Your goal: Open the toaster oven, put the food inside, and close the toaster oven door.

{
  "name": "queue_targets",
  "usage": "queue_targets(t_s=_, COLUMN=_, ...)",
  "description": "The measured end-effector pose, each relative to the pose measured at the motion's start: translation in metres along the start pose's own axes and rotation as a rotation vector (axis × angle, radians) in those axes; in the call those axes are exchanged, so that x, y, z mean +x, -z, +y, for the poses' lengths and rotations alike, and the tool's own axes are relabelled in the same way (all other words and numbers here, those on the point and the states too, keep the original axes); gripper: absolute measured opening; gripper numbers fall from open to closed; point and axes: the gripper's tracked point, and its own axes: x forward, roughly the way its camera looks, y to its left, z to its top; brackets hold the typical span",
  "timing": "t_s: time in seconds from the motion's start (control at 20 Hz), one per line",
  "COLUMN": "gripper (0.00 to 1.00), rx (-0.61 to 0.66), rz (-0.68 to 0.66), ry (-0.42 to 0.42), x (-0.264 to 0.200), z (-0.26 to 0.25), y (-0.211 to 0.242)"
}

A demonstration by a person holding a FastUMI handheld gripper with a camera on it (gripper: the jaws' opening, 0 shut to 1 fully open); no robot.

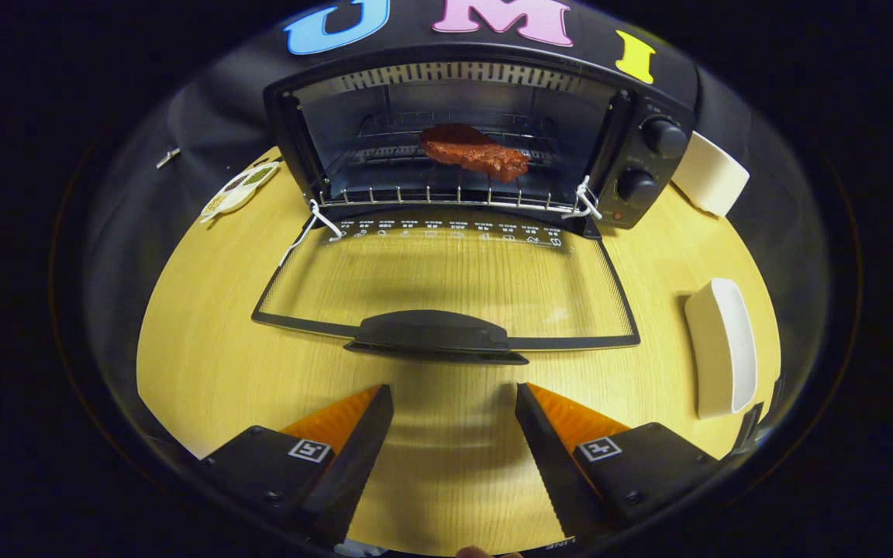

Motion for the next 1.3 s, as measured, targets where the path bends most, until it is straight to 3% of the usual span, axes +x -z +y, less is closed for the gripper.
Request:
queue_targets(t_s=0.35, gripper=1.00, rx=-0.029, rz=-0.081, ry=-0.040, x=0.005, z=0.000, y=-0.023)
queue_targets(t_s=0.5, gripper=1.00, rx=-0.127, rz=-0.163, ry=-0.041, x=-0.013, z=0.001, y=-0.033)
queue_targets(t_s=0.85, gripper=1.00, rx=-0.129, rz=-0.286, ry=-0.102, x=-0.057, z=0.004, y=-0.063)
queue_targets(t_s=1.15, gripper=1.00, rx=0.092, rz=-0.397, ry=-0.199, x=-0.082, z=0.001, y=-0.125)
queue_targets(t_s=1.3, gripper=0.99, rx=0.127, rz=-0.457, ry=-0.177, x=-0.091, z=-0.009, y=-0.159)
